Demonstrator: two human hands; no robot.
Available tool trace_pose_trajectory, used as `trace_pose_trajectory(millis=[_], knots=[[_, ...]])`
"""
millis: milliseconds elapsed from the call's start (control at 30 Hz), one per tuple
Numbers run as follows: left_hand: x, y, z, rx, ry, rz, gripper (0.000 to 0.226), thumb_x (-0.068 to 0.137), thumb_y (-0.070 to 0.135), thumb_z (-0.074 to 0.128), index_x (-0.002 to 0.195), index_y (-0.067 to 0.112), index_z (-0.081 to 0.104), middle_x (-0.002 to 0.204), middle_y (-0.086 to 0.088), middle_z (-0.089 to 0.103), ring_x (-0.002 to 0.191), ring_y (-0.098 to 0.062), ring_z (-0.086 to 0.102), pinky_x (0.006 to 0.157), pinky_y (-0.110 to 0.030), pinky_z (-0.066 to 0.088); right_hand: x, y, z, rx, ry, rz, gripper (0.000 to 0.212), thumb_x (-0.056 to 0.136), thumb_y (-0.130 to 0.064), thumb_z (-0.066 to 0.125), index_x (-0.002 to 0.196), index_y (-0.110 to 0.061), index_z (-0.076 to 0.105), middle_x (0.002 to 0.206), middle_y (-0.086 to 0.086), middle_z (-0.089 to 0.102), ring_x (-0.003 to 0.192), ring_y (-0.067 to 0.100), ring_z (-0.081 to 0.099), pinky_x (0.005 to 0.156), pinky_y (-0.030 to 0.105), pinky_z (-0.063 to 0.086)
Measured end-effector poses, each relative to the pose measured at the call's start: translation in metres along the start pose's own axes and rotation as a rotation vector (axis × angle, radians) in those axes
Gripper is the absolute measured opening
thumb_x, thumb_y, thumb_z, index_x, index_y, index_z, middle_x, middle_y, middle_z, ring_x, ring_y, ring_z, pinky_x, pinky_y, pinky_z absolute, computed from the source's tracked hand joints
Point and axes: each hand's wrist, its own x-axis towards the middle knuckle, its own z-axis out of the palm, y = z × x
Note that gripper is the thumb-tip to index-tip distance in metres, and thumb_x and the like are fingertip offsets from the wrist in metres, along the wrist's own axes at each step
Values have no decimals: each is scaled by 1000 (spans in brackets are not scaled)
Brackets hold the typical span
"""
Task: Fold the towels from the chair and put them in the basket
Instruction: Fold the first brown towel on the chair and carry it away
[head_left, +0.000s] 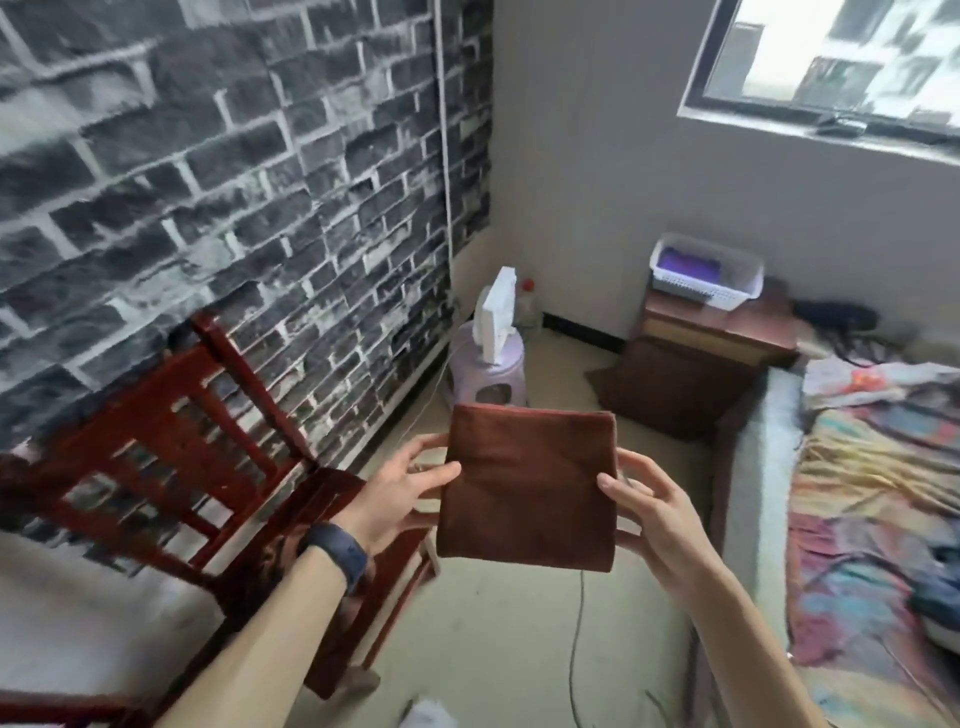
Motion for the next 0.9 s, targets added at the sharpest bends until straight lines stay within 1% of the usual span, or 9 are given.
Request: trace_pose_trajectory(millis=[133,267,333,400,533,600,667,833,900], knots=[[67,36,37,60,-68,24,32,91,17,67,120,28,61,105,-3,71,92,-18,69,74,-40,56,42,-30,-33,47,69,-47,34,87,-17,73,119,-28,68,110,8,74,98,27,71,85,55,58],[151,68,69,68,-143,22,31,91,16,66,121,25,61,108,-9,71,97,-24,69,72,-39,57,102,-63,-63,72,134,-93,33,86,-16,73,117,-27,69,108,9,75,95,29,73,76,47,59],[196,88,88,52,-173,6,31,91,16,67,120,26,61,103,-7,72,91,-22,70,68,-37,56,133,-83,-78,97,167,-106,33,86,-16,73,117,-27,69,109,10,75,93,29,74,74,45,58],[239,112,107,50,-196,-11,32,90,15,68,120,24,61,107,-6,71,86,-20,70,67,-34,55,163,-102,-92,116,216,-105,33,85,-15,74,116,-27,69,111,10,74,92,29,74,73,45,58],[316,156,150,82,-273,-28,34,92,17,66,124,22,58,115,-10,71,97,-24,68,74,-36,56,217,-139,-123,160,303,-120,34,84,-12,74,115,-25,70,111,13,74,91,30,74,84,59,56],[349,170,172,98,-305,-48,33,92,16,66,124,22,59,116,-9,71,105,-28,67,85,-43,54,239,-154,-140,173,346,-122,34,84,-12,74,115,-25,70,111,12,73,91,30,73,85,58,56],[378,180,193,117,-334,-62,33,91,17,67,123,24,60,115,-9,71,102,-28,66,93,-48,50,260,-165,-157,194,380,-122,34,84,-12,74,115,-25,70,111,11,74,92,28,73,80,51,59],[449,193,244,169,-368,-92,31,91,18,67,121,26,62,105,-3,71,90,-18,66,76,-34,55,311,-179,-204,228,441,-106,35,86,-12,73,119,-23,67,111,11,74,95,28,72,74,44,59],[482,196,265,190,-382,-111,32,91,19,68,121,26,61,103,-1,73,89,-16,67,76,-34,54,340,-183,-227,237,470,-91,34,87,-11,72,119,-22,67,108,11,74,90,24,73,73,42,60]])
